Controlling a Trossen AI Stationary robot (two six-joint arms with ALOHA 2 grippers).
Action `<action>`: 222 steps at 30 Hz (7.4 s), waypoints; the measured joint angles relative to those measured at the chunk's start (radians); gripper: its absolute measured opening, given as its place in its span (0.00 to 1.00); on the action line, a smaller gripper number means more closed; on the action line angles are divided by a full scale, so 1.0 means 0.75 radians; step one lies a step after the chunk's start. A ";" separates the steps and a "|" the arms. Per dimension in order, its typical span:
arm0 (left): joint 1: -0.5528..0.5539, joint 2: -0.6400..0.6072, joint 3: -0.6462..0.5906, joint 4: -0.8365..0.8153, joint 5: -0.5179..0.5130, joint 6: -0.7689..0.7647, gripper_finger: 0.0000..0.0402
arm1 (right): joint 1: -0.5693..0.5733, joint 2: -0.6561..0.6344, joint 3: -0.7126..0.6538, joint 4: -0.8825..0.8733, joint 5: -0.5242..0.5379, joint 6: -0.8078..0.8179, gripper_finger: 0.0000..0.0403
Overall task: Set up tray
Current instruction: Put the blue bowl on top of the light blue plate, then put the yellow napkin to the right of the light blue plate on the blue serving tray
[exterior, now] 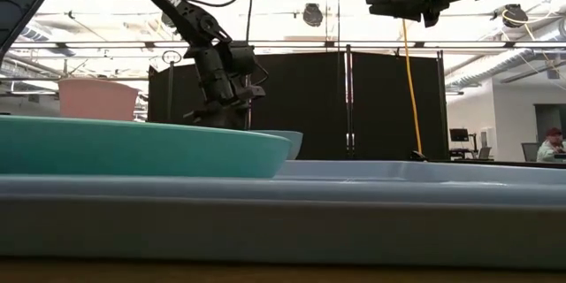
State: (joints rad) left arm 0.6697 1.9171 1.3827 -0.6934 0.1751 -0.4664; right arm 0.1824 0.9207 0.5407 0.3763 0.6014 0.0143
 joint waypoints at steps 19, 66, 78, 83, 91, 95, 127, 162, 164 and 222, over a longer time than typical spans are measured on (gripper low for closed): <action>-0.264 -0.376 0.000 -0.193 0.058 0.226 0.02 | 0.000 -0.001 -0.001 -0.002 0.000 -0.001 0.39; -1.505 -0.190 0.001 -0.711 -0.235 -0.810 0.02 | 0.003 -0.001 -0.001 0.001 -0.005 0.066 0.39; -1.505 -0.190 0.001 -0.715 -0.276 -0.814 0.09 | 0.003 -0.001 -0.001 -0.004 -0.006 0.066 0.39; -1.505 -0.190 0.001 -0.715 -0.282 -0.825 0.15 | 0.003 -0.001 -0.001 -0.008 -0.006 0.066 0.39; -1.505 -0.190 0.001 -0.727 -0.304 -0.800 0.22 | 0.003 -0.001 -0.001 -0.020 -0.006 0.065 0.39; -1.505 -0.228 0.001 -0.740 -0.306 -0.791 0.22 | 0.004 -0.001 -0.001 -0.020 -0.006 0.052 0.39; -1.405 -1.168 -0.708 0.408 -1.119 0.122 0.22 | 0.002 -0.503 -0.001 -1.032 -0.001 0.719 0.39; -0.826 -0.346 -0.455 1.385 0.175 -0.193 0.22 | -0.070 -0.357 -0.001 -0.829 0.039 0.558 0.39; -0.806 -0.247 -0.389 1.379 0.211 -0.237 0.22 | -0.070 -0.360 0.000 -0.822 0.038 0.549 0.39; -0.760 0.699 0.611 0.876 0.079 -0.125 0.22 | -0.067 -0.389 0.000 -0.740 0.007 0.476 0.39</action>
State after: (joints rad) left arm 0.0994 2.4416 1.8412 -0.0367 0.2343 -0.5602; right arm 0.1322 0.6289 0.5407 -0.1787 0.6067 0.3710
